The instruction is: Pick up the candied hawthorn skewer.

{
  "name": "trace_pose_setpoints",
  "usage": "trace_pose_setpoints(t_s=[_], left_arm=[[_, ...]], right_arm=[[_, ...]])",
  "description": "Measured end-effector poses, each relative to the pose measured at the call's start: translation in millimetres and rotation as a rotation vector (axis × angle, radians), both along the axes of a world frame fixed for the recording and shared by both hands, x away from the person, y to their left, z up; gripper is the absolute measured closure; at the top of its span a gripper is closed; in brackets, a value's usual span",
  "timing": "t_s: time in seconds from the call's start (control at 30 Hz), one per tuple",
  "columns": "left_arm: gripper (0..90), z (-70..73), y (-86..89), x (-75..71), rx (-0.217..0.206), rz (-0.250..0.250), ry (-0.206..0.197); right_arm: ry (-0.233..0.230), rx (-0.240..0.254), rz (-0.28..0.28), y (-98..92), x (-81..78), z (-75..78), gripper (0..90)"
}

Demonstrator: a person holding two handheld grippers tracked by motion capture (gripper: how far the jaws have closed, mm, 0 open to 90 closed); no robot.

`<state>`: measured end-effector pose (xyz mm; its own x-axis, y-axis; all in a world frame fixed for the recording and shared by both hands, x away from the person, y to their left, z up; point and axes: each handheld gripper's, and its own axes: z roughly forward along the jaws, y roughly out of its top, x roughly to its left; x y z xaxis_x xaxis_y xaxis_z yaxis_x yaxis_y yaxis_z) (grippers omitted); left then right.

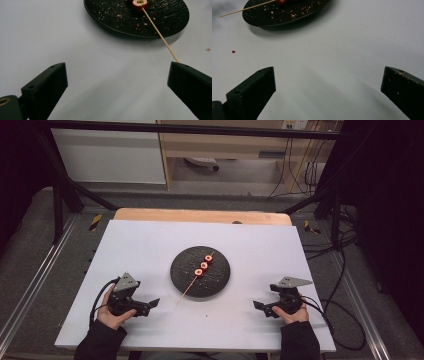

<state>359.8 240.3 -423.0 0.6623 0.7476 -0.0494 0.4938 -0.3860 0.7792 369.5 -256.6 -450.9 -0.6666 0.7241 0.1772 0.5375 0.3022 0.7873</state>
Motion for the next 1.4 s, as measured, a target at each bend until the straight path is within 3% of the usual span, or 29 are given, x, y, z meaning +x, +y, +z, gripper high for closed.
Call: trace_pose_setpoints(t_s=[0.5, 0.8, 1.07, 1.23, 1.27, 1.3, 1.33, 1.4], left_arm=[[3.5, 14.6, -51.2, 22.2, 0.043, -0.007, 0.029], [11.2, 15.8, -87.6, 38.8, 0.088, -0.015, 0.065], [28.4, 9.0, -113.3, 51.7, 0.143, -0.010, 0.089], [44.7, 3.1, -124.7, 59.2, 0.174, -0.006, 0.125], [51.5, 2.4, -126.3, 60.1, 0.179, -0.007, 0.132], [51.5, 1.4, -127.8, 60.7, 0.185, -0.007, 0.137], [58.2, 0.5, -129.0, 61.2, 0.192, -0.009, 0.143], [60.4, -0.9, -130.6, 62.1, 0.201, -0.009, 0.155]], right_arm=[[0.001, -0.009, -0.005, 1.0, 0.1, 0.2, 0.6], [-0.001, -0.007, -0.004, 0.7, 0.5, 0.5, 0.6], [0.001, -0.003, -0.005, 0.8, 0.5, 0.6, 0.7], [0.000, -0.004, -0.003, 0.6, 0.8, 0.5, 0.7], [-0.002, -0.006, -0.001, 0.2, 1.0, 0.6, 0.7], [-0.002, -0.006, -0.001, 0.2, 1.0, 0.6, 0.7], [-0.002, -0.006, -0.001, 0.2, 1.0, 0.7, 0.7], [-0.003, -0.006, -0.001, 0.2, 1.1, 0.6, 0.7]])
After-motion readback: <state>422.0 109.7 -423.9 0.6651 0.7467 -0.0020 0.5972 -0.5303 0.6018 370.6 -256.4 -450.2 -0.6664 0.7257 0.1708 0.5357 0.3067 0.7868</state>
